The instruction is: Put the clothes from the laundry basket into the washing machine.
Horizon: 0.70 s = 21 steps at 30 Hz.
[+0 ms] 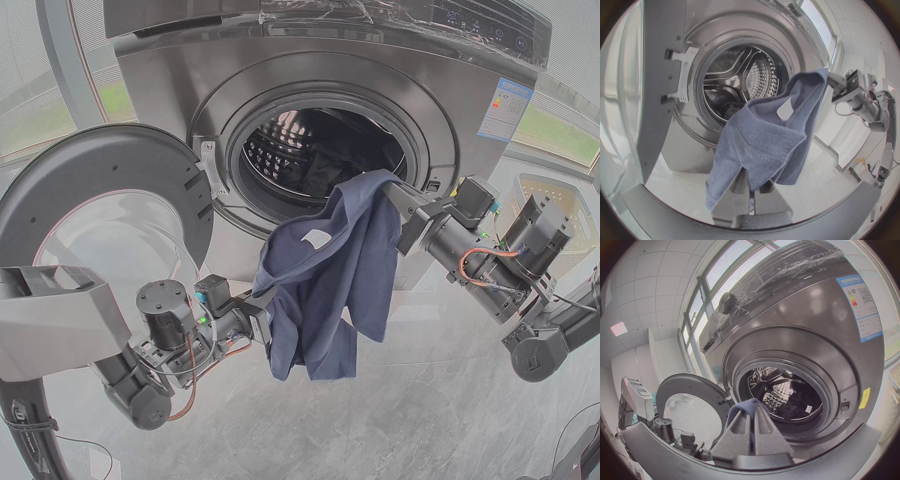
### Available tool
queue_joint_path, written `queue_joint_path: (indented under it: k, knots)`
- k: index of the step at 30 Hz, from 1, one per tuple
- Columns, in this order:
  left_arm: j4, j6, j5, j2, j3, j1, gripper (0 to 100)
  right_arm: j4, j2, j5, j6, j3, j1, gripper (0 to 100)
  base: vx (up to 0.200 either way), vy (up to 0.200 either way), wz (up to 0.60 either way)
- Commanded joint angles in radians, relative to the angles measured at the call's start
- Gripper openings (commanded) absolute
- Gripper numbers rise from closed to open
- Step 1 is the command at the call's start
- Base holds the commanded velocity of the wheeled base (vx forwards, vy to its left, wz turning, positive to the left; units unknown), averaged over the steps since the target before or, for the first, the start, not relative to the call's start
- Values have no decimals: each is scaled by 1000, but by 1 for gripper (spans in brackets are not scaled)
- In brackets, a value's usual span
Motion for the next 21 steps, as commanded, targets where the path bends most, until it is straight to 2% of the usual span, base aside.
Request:
queue_joint_path:
  k: [1,8,9,21]
  knots:
    - [-1,24,-5,-156,112,-20,0,-31,-40,-2,21,74,-6,0,0,0,0]
    - [1,17,-14,-117,124,-52,0,-60,-42,-2,37,95,-2,0,0,0,0]
    - [1,17,-14,-117,124,-52,100,-60,-42,-2,37,95,-2,0,0,0,0]
    - [-1,17,-12,155,-59,-33,100,-62,-48,-2,38,95,41,0,0,0,0]
